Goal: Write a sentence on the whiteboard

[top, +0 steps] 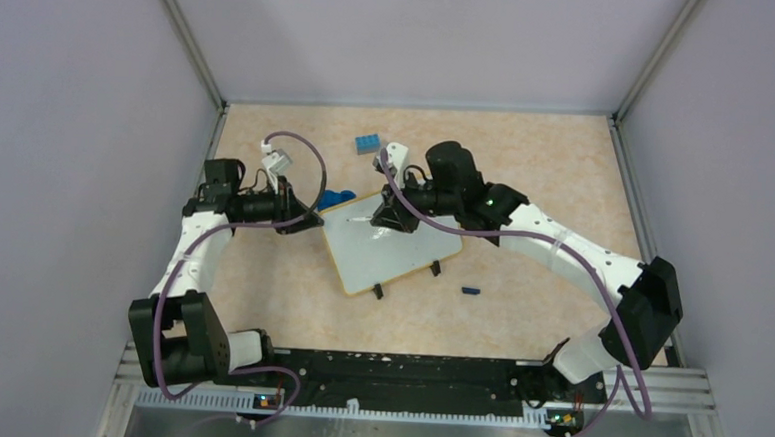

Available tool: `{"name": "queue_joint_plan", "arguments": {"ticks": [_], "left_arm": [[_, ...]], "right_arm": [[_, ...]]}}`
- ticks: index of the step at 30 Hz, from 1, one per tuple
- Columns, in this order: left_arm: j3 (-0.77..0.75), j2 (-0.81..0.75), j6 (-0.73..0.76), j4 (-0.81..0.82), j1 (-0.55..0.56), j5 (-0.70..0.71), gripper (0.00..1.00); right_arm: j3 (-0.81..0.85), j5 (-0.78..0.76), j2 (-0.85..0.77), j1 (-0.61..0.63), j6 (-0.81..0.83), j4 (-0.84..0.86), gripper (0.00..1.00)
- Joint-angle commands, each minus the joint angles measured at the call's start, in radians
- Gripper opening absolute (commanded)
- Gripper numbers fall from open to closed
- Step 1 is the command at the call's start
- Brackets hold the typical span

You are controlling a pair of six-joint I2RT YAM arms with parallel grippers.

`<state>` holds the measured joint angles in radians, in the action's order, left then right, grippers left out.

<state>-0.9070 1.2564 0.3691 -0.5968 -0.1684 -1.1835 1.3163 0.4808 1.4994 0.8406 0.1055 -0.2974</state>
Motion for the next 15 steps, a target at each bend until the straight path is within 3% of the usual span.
{"name": "queue_joint_plan", "arguments": {"ticks": [1,10,15], "left_arm": [[-0.003,-0.006,-0.046,0.062,0.003,0.007,0.29],[-0.02,0.011,-0.047,0.057,0.003,0.007,0.22],[-0.009,-0.005,-0.052,0.067,0.003,0.003,0.11]], "right_arm": [[0.005,-0.001,0.009,0.006,-0.026,0.111,0.0],[0.027,-0.206,0.046,0.1,-0.033,0.102,0.0],[0.024,-0.29,0.048,0.125,-0.03,0.094,0.0]]}}
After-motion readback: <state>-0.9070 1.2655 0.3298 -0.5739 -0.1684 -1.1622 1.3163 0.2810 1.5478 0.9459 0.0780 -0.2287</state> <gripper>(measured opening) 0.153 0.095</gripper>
